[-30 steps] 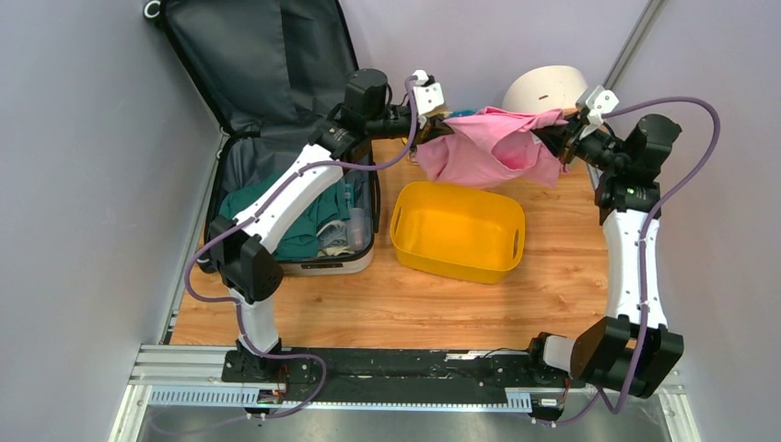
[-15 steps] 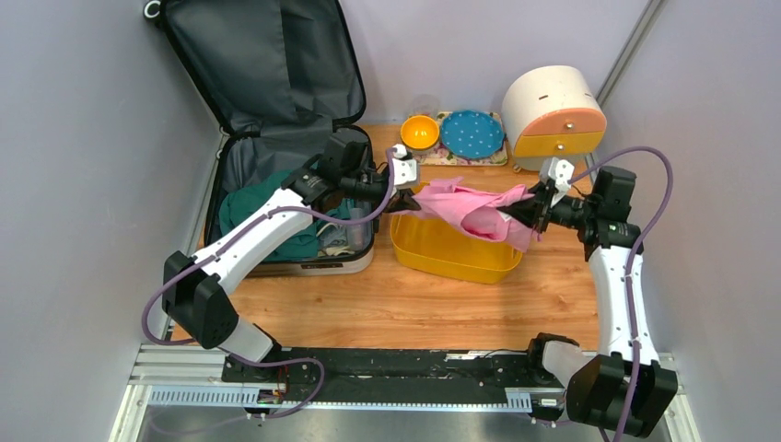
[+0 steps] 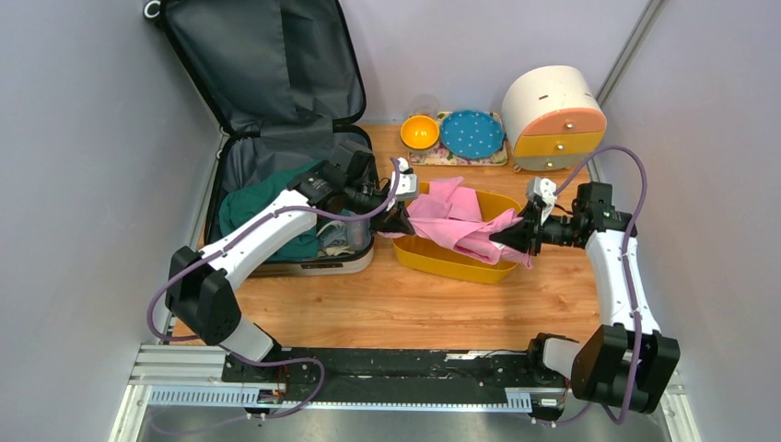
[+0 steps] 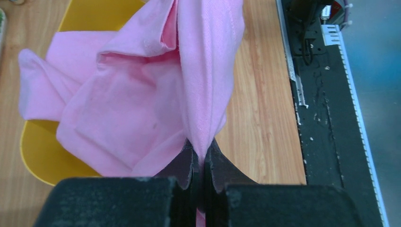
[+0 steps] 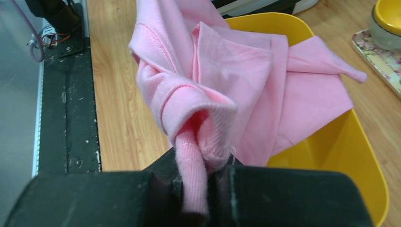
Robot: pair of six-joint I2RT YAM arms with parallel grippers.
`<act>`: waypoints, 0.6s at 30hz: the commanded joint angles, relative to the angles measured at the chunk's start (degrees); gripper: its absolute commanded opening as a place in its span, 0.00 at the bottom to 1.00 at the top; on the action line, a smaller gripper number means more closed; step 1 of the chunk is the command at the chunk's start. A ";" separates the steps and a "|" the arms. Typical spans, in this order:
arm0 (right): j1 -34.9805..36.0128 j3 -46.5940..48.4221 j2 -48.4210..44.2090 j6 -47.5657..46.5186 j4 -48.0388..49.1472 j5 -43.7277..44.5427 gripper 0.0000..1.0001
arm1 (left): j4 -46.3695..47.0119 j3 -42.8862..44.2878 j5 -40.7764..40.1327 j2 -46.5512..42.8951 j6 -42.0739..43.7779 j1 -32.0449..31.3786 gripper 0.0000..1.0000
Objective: Open, take out, and arrange the luggage
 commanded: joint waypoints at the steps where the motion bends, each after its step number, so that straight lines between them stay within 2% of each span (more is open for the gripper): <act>1: -1.81 2.22 -2.77 -10.18 -10.50 6.14 0.00 | -8.47 2.37 3.83 -4.84 1.24 1.01 0.00; 8: -1.99 5.38 -4.53 -6.57 -11.55 7.37 0.00 | -13.67 4.13 6.39 -6.60 0.90 -0.93 0.00; 16: -2.08 7.05 0.91 -5.43 -10.06 9.12 0.00 | -10.69 8.26 1.20 -2.12 -3.05 0.82 0.00; 18: -1.99 6.36 2.67 -2.02 -4.38 9.91 0.00 | -8.15 9.31 -2.02 -0.45 -4.55 1.36 0.00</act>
